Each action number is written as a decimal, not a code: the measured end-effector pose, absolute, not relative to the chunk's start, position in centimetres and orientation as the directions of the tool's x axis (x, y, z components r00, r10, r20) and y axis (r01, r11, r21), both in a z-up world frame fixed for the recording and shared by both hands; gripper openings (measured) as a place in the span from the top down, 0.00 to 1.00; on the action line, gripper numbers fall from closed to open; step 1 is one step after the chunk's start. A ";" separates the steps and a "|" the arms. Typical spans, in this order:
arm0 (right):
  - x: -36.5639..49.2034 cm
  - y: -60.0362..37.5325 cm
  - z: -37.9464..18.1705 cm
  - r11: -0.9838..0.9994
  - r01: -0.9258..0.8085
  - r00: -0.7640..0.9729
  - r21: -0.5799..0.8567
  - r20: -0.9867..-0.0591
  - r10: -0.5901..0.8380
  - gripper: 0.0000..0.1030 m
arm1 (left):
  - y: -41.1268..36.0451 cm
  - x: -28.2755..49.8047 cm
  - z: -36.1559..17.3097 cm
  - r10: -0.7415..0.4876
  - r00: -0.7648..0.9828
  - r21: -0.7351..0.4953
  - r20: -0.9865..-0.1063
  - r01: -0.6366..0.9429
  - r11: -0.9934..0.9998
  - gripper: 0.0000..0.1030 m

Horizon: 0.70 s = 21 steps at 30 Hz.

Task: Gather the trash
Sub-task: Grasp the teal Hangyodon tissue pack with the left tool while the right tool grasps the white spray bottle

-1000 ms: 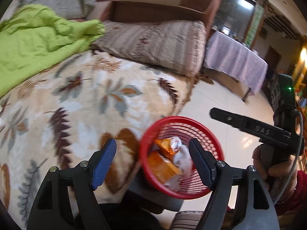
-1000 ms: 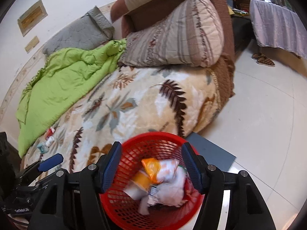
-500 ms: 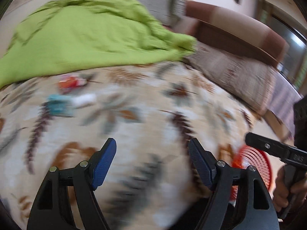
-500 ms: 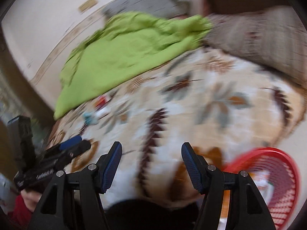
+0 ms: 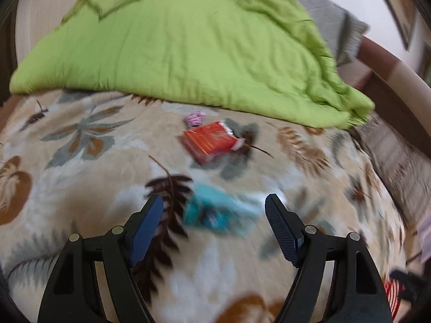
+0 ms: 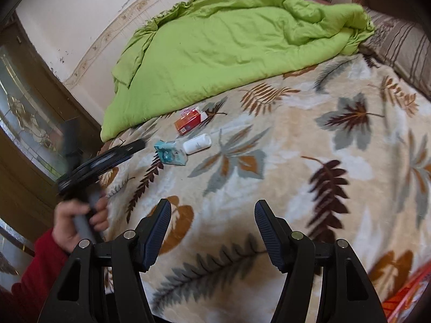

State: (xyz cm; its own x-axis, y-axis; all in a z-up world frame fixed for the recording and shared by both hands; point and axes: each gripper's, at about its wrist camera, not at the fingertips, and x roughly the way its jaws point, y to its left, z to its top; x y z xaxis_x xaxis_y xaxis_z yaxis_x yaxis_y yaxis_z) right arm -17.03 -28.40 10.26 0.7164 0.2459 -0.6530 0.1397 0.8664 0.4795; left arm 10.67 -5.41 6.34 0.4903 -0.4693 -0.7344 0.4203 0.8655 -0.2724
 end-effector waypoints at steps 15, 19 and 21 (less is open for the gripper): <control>-12.7 -30.0 7.9 0.876 0.161 0.669 0.454 -0.703 0.242 0.33 | -6.8 4.6 2.5 -0.633 0.229 -0.322 -0.740 0.705 0.632 0.26; -10.3 -30.5 8.2 0.864 0.156 0.676 0.479 -0.690 0.260 0.33 | -7.6 2.1 3.1 -0.577 0.279 -0.167 -0.768 0.783 0.600 0.26; -9.6 -30.6 9.0 0.852 0.151 0.695 0.502 -0.667 0.269 0.33 | -8.5 1.9 2.9 -0.539 0.295 -0.089 -0.789 0.813 0.575 0.25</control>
State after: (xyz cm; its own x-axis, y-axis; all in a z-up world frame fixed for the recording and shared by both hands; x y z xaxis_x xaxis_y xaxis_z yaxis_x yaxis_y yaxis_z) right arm -9.55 -30.60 8.96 0.6949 0.2693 -0.6668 0.1511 0.8519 0.5015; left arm 1.94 -8.51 2.90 0.2949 -0.5391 -0.7889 0.8131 0.5752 -0.0892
